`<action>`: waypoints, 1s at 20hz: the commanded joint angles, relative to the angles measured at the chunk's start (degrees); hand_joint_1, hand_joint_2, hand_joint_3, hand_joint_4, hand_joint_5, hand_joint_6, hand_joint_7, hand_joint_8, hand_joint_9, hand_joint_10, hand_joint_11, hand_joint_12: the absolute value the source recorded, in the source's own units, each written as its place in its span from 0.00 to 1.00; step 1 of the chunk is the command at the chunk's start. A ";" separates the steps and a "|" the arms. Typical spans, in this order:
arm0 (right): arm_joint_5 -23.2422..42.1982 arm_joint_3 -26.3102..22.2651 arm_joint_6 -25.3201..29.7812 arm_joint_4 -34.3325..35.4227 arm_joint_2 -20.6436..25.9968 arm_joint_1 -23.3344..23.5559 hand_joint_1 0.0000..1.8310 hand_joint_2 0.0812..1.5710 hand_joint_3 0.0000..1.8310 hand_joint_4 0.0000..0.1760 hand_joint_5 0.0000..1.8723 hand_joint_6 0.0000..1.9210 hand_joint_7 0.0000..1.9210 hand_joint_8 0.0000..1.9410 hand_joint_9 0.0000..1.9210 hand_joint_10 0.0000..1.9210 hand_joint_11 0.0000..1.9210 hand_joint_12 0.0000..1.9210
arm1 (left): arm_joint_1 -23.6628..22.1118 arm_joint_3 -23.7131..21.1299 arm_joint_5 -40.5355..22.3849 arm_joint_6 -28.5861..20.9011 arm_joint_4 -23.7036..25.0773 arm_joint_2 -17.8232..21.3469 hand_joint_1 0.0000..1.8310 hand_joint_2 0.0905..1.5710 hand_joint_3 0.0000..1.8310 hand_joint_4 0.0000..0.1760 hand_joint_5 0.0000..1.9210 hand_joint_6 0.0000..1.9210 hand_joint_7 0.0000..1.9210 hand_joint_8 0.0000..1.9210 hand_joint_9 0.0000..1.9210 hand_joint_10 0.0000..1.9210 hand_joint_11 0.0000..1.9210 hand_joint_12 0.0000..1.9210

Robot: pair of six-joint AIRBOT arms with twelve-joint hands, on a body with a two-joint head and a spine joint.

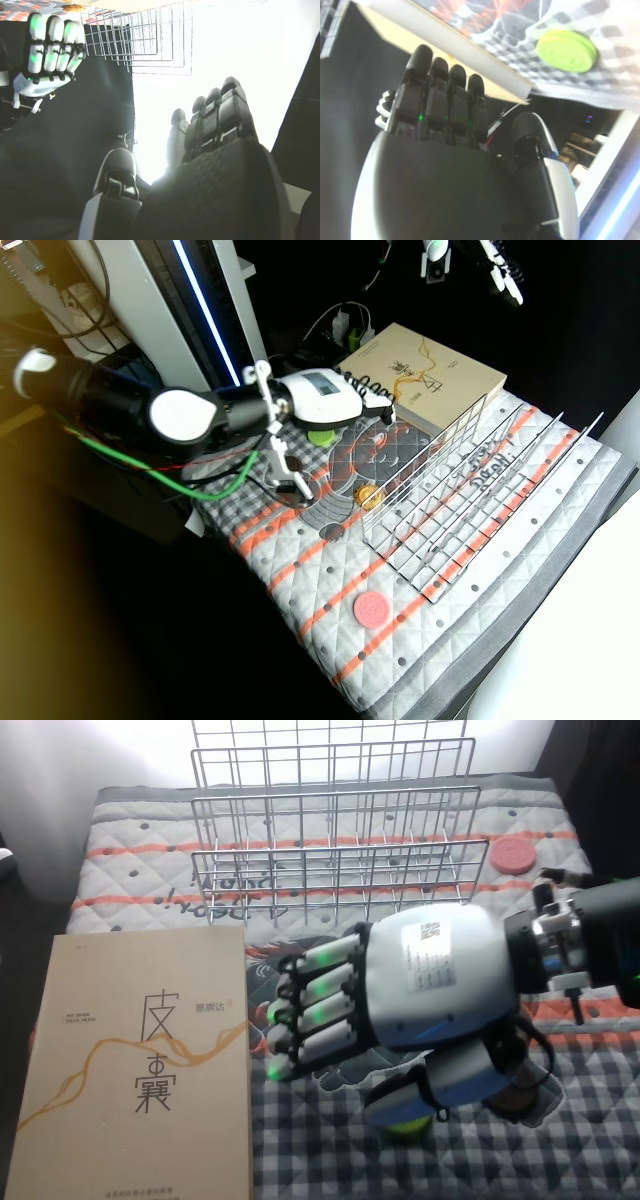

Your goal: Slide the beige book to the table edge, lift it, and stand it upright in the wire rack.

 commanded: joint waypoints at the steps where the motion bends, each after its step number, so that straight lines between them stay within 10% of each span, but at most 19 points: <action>1: 2.43 0.12 0.95 2.07 -0.55 1.36 0.00 0.93 0.00 0.00 0.18 0.00 0.17 0.00 0.15 0.00 0.06 0.26 | -0.23 0.33 -6.62 -0.52 -0.50 0.39 0.00 0.81 0.00 0.69 0.09 0.00 0.02 0.00 0.00 0.00 0.00 0.00; 20: 0.97 5.57 2.62 1.39 -9.48 2.77 0.00 0.91 0.00 0.00 0.18 0.00 0.17 0.00 0.15 0.00 0.08 0.43 | -0.28 1.20 -6.31 -2.63 0.19 -0.44 0.00 0.83 0.00 0.70 0.08 0.00 0.01 0.00 0.00 0.00 0.00 0.00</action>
